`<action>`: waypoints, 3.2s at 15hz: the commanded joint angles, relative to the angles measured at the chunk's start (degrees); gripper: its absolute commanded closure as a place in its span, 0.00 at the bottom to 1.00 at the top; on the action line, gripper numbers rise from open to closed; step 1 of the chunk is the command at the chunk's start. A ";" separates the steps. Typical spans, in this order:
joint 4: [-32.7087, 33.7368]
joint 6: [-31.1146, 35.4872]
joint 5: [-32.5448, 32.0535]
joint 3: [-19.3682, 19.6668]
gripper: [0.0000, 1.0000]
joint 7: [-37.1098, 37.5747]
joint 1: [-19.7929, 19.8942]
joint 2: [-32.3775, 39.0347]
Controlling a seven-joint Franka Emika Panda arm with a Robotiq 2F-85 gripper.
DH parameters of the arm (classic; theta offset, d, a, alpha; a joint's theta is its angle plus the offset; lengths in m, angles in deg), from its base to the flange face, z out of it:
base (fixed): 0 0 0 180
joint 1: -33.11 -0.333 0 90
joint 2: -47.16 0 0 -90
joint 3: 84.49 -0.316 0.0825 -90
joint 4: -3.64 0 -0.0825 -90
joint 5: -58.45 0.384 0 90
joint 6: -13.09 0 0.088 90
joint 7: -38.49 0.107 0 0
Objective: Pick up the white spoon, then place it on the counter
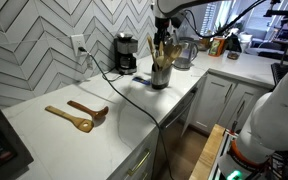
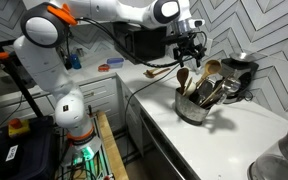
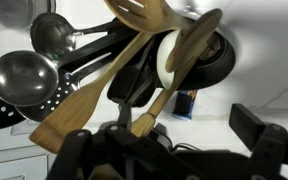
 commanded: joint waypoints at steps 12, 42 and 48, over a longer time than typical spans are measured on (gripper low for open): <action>-1.81 2.12 0.12 1.13 0.06 9.18 2.12 5.72; -0.22 3.04 -4.79 1.29 0.98 11.80 2.88 5.22; 2.70 -1.07 -12.36 0.54 0.98 10.90 2.69 3.38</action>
